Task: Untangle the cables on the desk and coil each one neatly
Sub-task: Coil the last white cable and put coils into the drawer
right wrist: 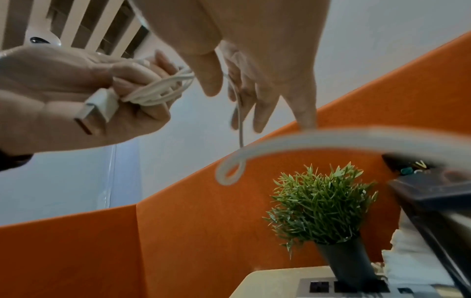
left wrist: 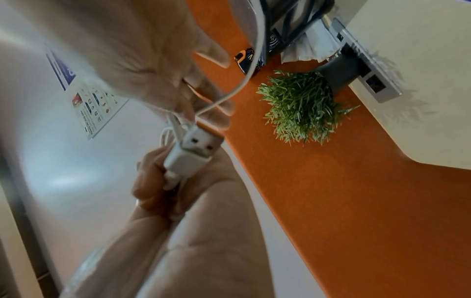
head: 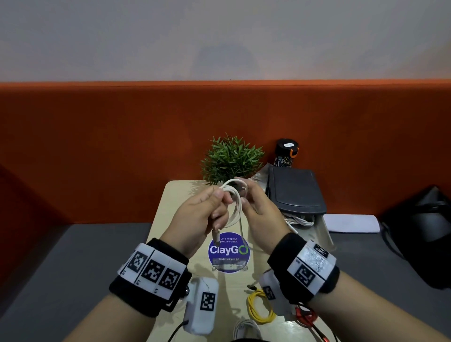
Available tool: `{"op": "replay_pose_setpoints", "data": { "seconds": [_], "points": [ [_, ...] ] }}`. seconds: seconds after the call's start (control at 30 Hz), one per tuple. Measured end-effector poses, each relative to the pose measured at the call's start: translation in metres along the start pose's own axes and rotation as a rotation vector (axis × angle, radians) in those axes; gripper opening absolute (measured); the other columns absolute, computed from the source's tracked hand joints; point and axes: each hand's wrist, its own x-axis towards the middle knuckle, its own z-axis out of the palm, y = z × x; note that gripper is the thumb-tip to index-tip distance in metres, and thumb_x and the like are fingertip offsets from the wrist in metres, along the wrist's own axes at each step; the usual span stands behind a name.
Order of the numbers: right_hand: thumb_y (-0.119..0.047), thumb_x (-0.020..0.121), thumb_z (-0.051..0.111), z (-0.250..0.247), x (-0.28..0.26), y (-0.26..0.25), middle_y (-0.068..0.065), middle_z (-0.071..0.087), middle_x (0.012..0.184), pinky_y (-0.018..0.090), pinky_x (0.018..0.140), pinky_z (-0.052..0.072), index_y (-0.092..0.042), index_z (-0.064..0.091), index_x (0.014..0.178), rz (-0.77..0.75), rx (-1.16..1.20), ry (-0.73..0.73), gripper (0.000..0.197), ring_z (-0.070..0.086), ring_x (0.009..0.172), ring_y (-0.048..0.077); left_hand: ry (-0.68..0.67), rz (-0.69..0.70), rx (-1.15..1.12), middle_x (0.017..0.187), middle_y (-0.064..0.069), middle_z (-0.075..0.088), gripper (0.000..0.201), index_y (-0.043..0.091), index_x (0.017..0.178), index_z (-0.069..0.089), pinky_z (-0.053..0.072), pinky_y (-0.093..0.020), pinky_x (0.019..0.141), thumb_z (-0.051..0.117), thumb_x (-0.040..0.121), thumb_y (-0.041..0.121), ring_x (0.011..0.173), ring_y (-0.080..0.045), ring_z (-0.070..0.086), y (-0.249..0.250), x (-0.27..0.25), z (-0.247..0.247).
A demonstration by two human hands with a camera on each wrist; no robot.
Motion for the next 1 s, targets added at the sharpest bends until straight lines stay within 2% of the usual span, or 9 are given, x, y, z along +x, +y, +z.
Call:
{"op": "replay_pose_setpoints", "data": {
  "seconds": [0.1, 0.2, 0.3, 0.43, 0.53, 0.63, 0.7, 0.9, 1.0],
  "points": [
    [-0.009, 0.101, 0.038, 0.011, -0.005, 0.002, -0.001, 0.060, 0.074, 0.037, 0.065, 0.049, -0.039, 0.058, 0.115, 0.094, 0.214, -0.002, 0.038, 0.054, 0.066, 0.017, 0.013, -0.002, -0.085, 0.054, 0.003, 0.030, 0.029, 0.003, 0.085, 0.050, 0.032, -0.018, 0.042, 0.042, 0.087, 0.031, 0.045, -0.010, 0.032, 0.001, 0.001, -0.001],
    [-0.017, 0.102, 0.036, 0.017, -0.013, 0.003, -0.014, 0.049, 0.055, 0.018, 0.050, 0.037, -0.039, 0.052, 0.119, 0.150, 0.040, -0.154, 0.032, 0.042, 0.048, 0.002, 0.037, 0.007, -0.136, 0.056, 0.003, 0.029, 0.028, 0.005, 0.085, 0.048, 0.036, -0.019, 0.041, 0.042, 0.087, 0.032, 0.046, -0.010, 0.032, 0.002, 0.001, -0.003],
    [-0.025, 0.103, 0.034, 0.020, -0.020, 0.001, -0.012, 0.051, 0.073, 0.020, 0.055, 0.036, -0.024, 0.045, 0.115, 0.094, -0.340, -0.355, 0.017, 0.046, 0.060, 0.001, 0.063, 0.048, -0.145, 0.057, 0.002, 0.033, 0.025, 0.005, 0.086, 0.047, 0.031, -0.021, 0.052, 0.041, 0.088, 0.030, 0.048, -0.011, 0.035, 0.002, 0.001, -0.004],
    [-0.032, 0.102, 0.031, 0.018, -0.028, -0.014, 0.010, 0.063, 0.100, 0.037, 0.070, 0.042, -0.017, 0.046, 0.120, -0.065, -0.664, -0.398, 0.028, 0.055, 0.087, 0.029, 0.146, 0.121, 0.161, 0.062, 0.000, 0.051, 0.020, 0.009, 0.087, 0.048, 0.037, -0.033, 0.055, 0.035, 0.100, 0.019, 0.054, -0.015, 0.048, -0.002, 0.002, -0.005],
    [-0.034, 0.102, 0.033, 0.012, -0.029, -0.020, 0.006, 0.064, 0.103, 0.037, 0.073, 0.046, -0.018, 0.051, 0.117, -0.141, -0.762, -0.398, 0.029, 0.058, 0.092, 0.030, 0.151, 0.152, 0.343, 0.067, -0.001, 0.061, 0.019, 0.013, 0.090, 0.051, 0.041, -0.040, 0.057, 0.035, 0.101, 0.017, 0.065, -0.023, 0.061, -0.007, 0.001, -0.005],
    [-0.034, 0.100, 0.036, 0.006, -0.033, -0.029, 0.000, 0.064, 0.111, 0.036, 0.080, 0.047, -0.023, 0.052, 0.120, -0.190, -0.781, -0.428, 0.028, 0.059, 0.098, 0.025, 0.138, 0.232, 0.581, 0.075, -0.005, 0.068, 0.018, 0.015, 0.093, 0.052, 0.050, -0.031, 0.067, 0.037, 0.101, 0.016, 0.077, -0.020, 0.066, -0.014, 0.002, -0.011],
    [-0.035, 0.100, 0.039, 0.001, -0.033, -0.037, -0.001, 0.064, 0.103, 0.034, 0.076, 0.045, -0.020, 0.055, 0.111, -0.205, -0.763, -0.416, 0.025, 0.058, 0.092, 0.023, 0.085, 0.239, 0.672, 0.077, -0.005, 0.068, 0.018, 0.014, 0.094, 0.053, 0.050, -0.031, 0.072, 0.039, 0.100, 0.024, 0.075, -0.017, 0.064, -0.017, 0.001, -0.015],
    [-0.031, 0.091, 0.059, -0.025, -0.019, -0.051, -0.009, 0.058, 0.080, 0.031, 0.073, 0.046, -0.020, 0.066, 0.087, -0.267, -0.570, -0.359, 0.014, 0.054, 0.079, 0.010, -0.032, 0.250, 0.829, 0.060, 0.001, 0.050, 0.047, 0.005, 0.085, 0.052, 0.038, -0.041, 0.056, 0.033, 0.093, 0.047, 0.055, -0.015, 0.045, -0.025, -0.005, -0.014],
    [-0.024, 0.088, 0.065, -0.035, -0.012, -0.050, -0.014, 0.055, 0.078, 0.024, 0.071, 0.047, -0.020, 0.066, 0.085, -0.278, -0.478, -0.338, 0.005, 0.055, 0.077, 0.004, -0.075, 0.147, 0.612, 0.057, 0.009, 0.044, 0.053, 0.006, 0.081, 0.054, 0.030, -0.027, 0.052, 0.033, 0.090, 0.054, 0.052, -0.008, 0.036, -0.025, -0.007, -0.011]
  ]
}}
